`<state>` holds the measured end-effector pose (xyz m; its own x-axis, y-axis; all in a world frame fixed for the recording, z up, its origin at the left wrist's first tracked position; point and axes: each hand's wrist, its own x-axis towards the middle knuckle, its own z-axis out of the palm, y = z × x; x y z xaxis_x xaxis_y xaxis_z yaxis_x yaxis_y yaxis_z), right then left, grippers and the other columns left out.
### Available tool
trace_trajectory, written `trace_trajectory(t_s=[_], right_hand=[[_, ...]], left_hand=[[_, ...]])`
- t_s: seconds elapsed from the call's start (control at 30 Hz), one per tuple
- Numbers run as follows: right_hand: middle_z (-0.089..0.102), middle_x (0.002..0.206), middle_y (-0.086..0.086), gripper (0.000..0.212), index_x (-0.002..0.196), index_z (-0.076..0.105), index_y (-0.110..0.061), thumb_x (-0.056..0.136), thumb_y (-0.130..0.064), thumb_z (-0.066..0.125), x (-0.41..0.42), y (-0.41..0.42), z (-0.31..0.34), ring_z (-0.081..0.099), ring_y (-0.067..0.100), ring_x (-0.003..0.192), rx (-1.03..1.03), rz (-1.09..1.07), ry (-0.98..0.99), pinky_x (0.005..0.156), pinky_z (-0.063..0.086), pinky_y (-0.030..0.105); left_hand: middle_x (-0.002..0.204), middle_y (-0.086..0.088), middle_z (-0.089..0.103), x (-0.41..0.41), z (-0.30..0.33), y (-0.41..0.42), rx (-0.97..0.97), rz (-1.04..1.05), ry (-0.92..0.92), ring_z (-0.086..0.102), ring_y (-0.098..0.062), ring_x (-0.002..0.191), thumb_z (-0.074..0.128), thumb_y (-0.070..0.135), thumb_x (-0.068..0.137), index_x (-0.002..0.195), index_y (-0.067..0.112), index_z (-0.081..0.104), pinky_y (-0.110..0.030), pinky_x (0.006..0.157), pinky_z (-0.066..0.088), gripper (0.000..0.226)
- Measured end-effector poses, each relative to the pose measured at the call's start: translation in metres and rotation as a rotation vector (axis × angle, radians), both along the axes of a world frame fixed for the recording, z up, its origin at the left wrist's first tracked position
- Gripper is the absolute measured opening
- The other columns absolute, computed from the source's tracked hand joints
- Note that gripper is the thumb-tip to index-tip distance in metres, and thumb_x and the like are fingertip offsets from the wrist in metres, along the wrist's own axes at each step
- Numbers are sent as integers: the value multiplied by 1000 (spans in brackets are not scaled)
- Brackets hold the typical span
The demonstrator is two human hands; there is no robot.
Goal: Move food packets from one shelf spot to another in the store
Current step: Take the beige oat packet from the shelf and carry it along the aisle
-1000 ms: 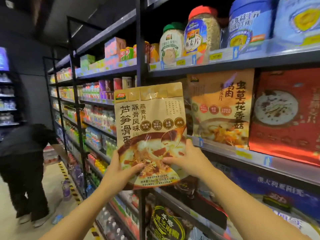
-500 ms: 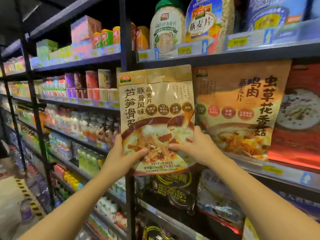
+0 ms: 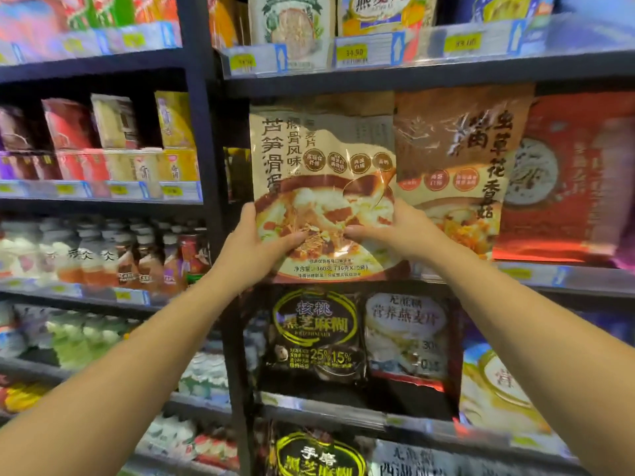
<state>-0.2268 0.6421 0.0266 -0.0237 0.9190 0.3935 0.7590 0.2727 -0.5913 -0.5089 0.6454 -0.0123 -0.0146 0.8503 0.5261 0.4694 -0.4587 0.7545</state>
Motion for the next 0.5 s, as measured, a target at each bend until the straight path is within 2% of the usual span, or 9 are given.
trace_trajectory(t_s=[0.07,0.13,0.2,0.23,0.37,0.43,0.5], right_hand=[[62,142,2,123,149,46,-19,54,-90,75,-2,1,3,59,26,129,-8,-22,14,107,51,45],[63,139,1,117,147,49,-18,56,-86,78,-2,4,5,60,25,127,-14,-37,29,106,51,44],[63,135,0,114,145,49,-16,59,-83,80,-4,9,5,61,23,120,-14,-64,25,97,54,40],[62,135,1,116,146,46,-13,60,-82,80,-5,11,5,60,23,119,-14,-83,25,92,53,38],[46,156,13,134,159,24,-5,63,-82,78,-2,27,6,52,30,134,-17,-95,33,86,44,34],[41,161,14,137,162,17,-5,65,-81,78,1,36,10,49,32,138,-20,-96,39,87,42,32],[37,164,15,139,163,10,-6,67,-79,78,3,46,12,46,33,142,-36,-100,35,91,42,33]], left_hand=[[116,20,67,0,3,14,-6,-49,0,67,-4,107,80,76,56,125,41,43,-39,97,55,86],[118,16,66,0,4,26,-6,-71,8,67,-11,110,80,75,57,124,41,42,-47,100,55,84],[118,17,65,-1,3,36,3,-82,20,66,-11,112,78,74,58,123,42,41,-49,100,55,82],[118,19,64,0,3,41,9,-86,24,66,-9,111,78,74,58,123,42,41,-47,99,56,81],[113,21,64,5,3,61,5,-88,7,65,2,102,82,64,70,123,46,41,-33,86,58,69],[112,22,63,10,5,69,14,-68,8,63,4,99,83,56,77,126,43,41,-25,79,54,66],[111,23,61,16,6,75,21,-62,-2,62,6,98,84,48,80,127,40,39,-23,78,52,65]])
